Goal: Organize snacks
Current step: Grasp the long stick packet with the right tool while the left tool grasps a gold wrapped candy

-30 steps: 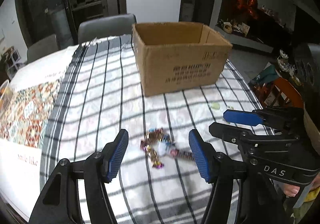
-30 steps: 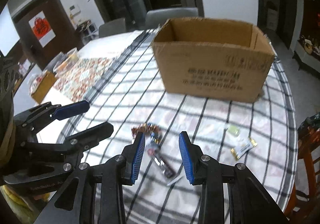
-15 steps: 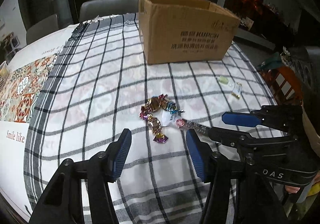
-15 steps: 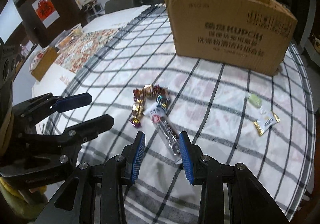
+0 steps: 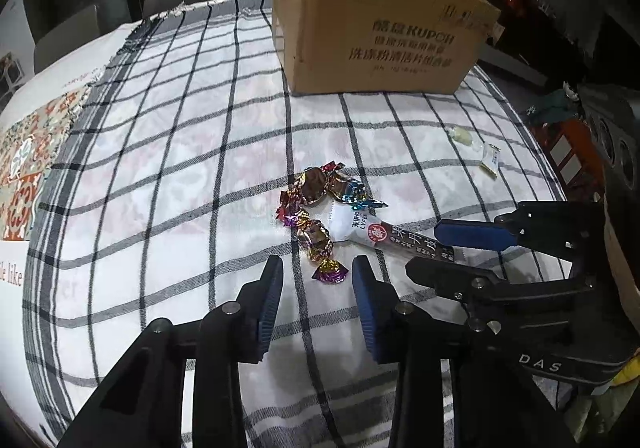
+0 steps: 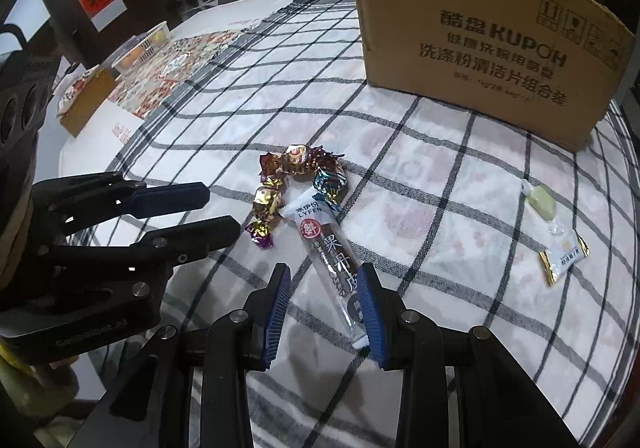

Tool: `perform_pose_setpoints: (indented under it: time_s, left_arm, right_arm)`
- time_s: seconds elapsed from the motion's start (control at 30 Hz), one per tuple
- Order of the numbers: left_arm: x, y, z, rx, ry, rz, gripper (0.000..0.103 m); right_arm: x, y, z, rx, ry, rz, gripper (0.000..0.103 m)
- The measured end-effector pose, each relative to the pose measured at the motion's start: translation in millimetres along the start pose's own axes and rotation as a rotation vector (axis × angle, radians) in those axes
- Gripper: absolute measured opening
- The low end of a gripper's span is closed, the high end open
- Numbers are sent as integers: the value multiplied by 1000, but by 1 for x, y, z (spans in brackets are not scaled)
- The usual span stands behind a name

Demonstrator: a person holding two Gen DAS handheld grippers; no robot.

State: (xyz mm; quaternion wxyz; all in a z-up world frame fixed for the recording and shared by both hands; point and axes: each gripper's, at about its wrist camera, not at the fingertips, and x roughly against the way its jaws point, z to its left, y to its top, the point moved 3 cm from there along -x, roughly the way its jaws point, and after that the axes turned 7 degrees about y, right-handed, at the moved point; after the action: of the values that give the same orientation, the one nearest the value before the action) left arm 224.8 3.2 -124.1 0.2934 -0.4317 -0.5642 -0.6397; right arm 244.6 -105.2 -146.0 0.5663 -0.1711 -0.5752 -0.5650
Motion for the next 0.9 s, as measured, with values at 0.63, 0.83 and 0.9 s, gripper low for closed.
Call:
perform_pose_setpoints:
  time_s: [0.63, 0.83, 0.9]
  left_arm:
    - [-33, 15, -5, 14, -7, 48, 26]
    - [-38, 18, -1, 42, -16, 54, 22]
    - [-39, 18, 1, 52, -16, 56, 21]
  right_arm:
    - [-15, 7, -3, 43, 16, -18, 30]
    - [-27, 8, 2, 74, 0, 13, 30]
    - [-28, 9, 2, 65, 0, 5, 30]
